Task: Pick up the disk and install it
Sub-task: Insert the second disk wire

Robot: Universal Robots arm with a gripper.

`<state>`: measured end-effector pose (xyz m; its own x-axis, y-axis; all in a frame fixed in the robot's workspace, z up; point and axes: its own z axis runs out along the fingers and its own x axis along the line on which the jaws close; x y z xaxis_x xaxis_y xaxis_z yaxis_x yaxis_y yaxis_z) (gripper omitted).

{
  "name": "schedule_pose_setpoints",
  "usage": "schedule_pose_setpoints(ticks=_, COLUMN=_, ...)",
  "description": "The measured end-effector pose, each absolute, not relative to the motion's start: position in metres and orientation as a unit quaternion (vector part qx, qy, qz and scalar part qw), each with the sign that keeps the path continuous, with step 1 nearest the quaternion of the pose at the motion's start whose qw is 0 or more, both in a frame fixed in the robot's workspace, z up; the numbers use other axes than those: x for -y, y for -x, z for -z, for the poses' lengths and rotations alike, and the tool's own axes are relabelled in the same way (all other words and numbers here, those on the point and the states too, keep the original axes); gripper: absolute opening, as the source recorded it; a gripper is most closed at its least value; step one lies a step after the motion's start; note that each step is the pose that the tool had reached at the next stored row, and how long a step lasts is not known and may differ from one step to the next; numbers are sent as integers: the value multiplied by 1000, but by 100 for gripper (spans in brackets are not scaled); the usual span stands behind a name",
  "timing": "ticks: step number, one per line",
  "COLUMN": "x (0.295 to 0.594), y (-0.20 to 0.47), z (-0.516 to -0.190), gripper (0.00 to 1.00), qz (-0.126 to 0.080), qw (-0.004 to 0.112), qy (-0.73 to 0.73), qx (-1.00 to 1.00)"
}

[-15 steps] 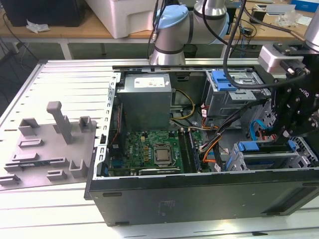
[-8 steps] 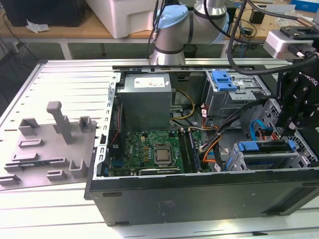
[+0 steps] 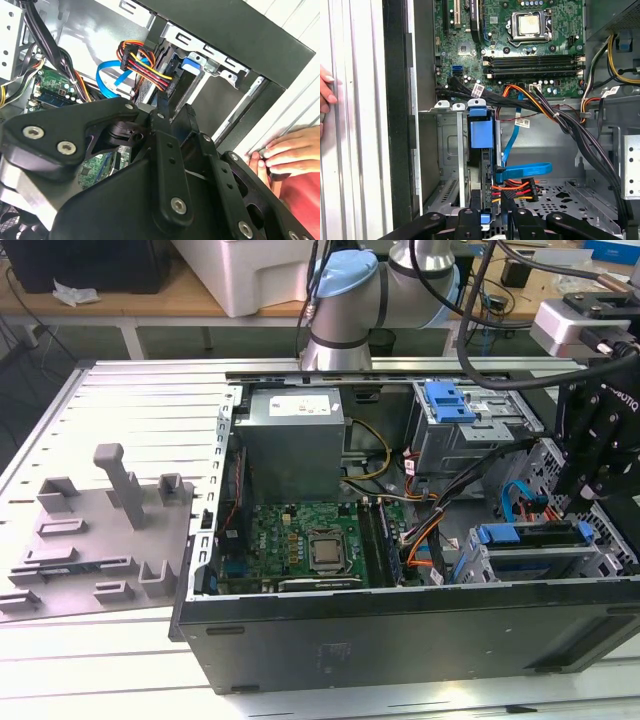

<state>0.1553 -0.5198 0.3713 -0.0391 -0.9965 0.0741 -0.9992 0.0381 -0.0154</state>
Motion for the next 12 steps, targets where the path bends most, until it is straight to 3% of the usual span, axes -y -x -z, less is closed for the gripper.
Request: schedule_pose_setpoints(ticks=12, x=513, y=-155, z=-371, gripper=30, qz=-31, qw=21, qy=-693, qx=720)
